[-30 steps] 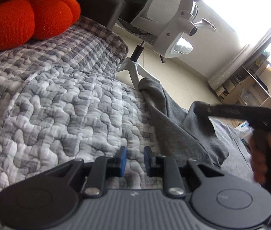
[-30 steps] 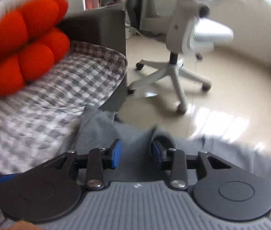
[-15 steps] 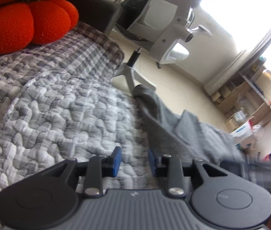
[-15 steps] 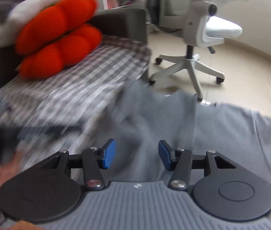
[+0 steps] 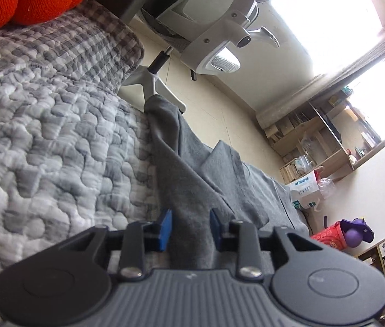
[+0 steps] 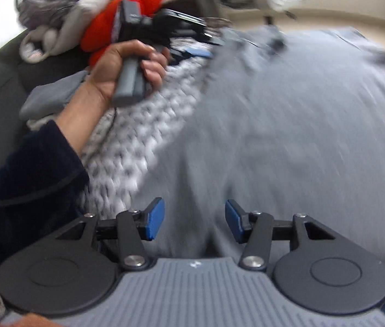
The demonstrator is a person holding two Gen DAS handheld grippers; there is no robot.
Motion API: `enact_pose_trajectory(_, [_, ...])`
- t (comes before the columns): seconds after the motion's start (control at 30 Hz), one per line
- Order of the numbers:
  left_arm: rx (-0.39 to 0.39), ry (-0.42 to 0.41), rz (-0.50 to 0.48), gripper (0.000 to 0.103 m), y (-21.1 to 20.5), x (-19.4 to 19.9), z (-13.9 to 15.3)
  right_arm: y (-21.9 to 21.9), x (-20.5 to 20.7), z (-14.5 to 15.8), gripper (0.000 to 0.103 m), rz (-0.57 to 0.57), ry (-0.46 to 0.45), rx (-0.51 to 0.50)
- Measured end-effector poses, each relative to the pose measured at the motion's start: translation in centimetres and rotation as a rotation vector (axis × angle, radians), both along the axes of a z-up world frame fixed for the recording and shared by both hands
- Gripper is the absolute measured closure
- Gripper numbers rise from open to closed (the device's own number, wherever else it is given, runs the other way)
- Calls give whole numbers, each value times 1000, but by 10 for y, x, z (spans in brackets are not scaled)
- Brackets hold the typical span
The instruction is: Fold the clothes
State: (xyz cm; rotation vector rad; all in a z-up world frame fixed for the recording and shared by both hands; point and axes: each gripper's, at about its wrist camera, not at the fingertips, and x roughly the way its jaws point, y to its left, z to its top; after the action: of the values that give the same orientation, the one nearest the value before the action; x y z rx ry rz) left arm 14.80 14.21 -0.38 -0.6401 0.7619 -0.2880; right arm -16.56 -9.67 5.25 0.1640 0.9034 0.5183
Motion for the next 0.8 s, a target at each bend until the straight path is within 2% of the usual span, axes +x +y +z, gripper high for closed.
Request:
enact_pose_trajectory(0.07, [14,-10,-11,82,-8,2,1,-3,-14,-7,49,-37,22,49])
enact_pose_trajectory(0.1, [33,-13,-15,90,-13,3,2,-2,-19,-10,49,-45,22,80])
enact_pose_trajectory(0.17, [79,-8,-15,99,-20,7,2,5,-23,-13,57,-73,-16,105])
enact_pose_trajectory(0.2, [93,-1,-14,100,-21,8,0,9,-24,-15,79,-92,-37,112])
enact_pose_trajectory(0.23, [101,4,-10,101,-21,9,-2,11,-22,-18,93,-114,-28,141])
enact_pose_trajectory(0.27, [99,9,-3,101,-18,9,-3,8,-20,-23,93,-134,10,206])
enact_pose_trajectory(0.33, [92,19,14,101,-12,8,-5,-8,-19,-24,94,-158,63,406])
enact_pose_trajectory(0.4, [85,33,36,101,-2,7,-3,-35,-24,-19,94,-216,54,625])
enact_pose_trajectory(0.47, [85,31,46,101,6,5,-1,-64,-27,-19,94,-310,34,764])
enact_pose_trajectory(0.6, [85,28,32,101,10,4,-1,-72,-17,-38,87,-402,109,678])
enact_pose_trajectory(0.67, [91,24,18,101,9,3,-1,-64,-14,-51,85,-409,152,698])
enact_pose_trajectory(0.7, [95,21,12,101,8,3,0,-60,-13,-56,75,-412,171,714])
enact_pose_trajectory(0.73, [100,19,10,101,8,2,1,-56,-14,-59,50,-413,177,728])
enact_pose_trajectory(0.8, [90,14,5,101,8,2,2,-54,-16,-60,41,-401,157,748])
